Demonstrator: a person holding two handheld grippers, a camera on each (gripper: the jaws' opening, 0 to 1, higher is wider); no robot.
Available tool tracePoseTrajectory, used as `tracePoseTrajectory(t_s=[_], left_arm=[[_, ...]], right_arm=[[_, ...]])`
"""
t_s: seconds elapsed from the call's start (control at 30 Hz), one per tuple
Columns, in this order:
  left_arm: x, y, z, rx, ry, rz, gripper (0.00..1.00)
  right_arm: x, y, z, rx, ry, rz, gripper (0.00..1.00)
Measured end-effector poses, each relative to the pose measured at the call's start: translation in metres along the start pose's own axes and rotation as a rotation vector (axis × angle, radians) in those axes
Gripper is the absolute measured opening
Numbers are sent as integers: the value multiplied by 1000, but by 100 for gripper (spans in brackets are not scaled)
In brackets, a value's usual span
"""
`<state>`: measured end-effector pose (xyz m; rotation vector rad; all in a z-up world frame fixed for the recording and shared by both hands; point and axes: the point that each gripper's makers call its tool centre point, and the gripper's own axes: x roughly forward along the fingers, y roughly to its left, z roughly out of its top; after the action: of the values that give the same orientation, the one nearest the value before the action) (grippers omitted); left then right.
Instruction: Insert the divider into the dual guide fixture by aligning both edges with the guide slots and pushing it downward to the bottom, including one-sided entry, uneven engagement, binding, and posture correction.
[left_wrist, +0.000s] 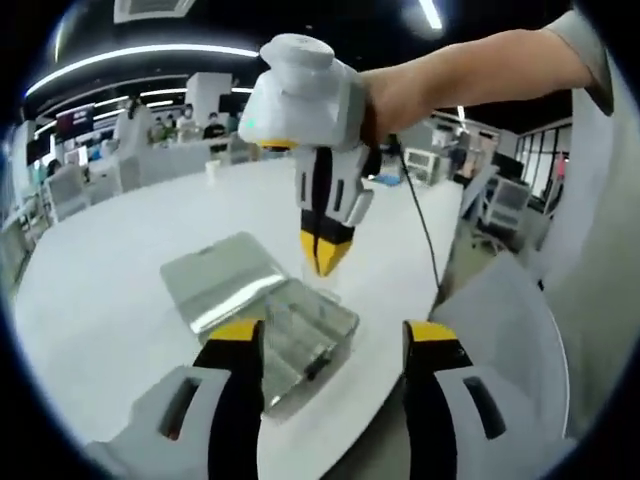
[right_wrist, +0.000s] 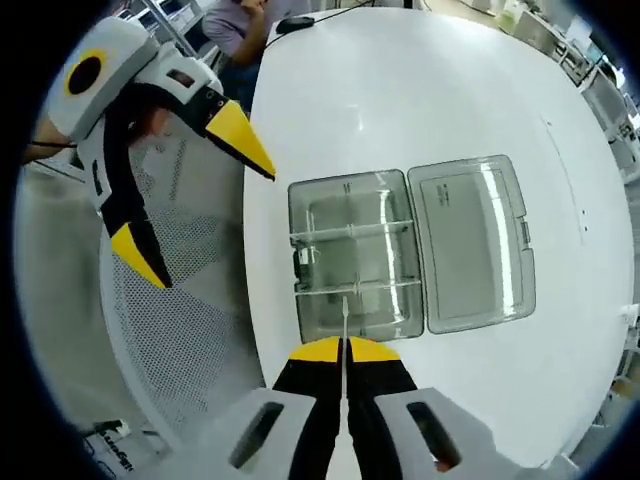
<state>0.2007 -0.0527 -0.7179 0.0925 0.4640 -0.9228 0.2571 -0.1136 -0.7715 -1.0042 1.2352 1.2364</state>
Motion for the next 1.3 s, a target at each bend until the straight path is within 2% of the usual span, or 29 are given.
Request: tracePoseTrajectory(t_s=[0.2, 0.53, 1.3], left_arm=[[-3, 2, -6, -21, 6, 17, 61], [-8, 5, -7, -45, -4, 34, 62], [-8, 14, -9, -71, -13, 40, 62]], right_arm=[[9, -4, -1, -36, 29, -5, 0], [20, -12, -1, -73, 73, -17, 0], [37, -26, -5, -51, 98, -2, 0]])
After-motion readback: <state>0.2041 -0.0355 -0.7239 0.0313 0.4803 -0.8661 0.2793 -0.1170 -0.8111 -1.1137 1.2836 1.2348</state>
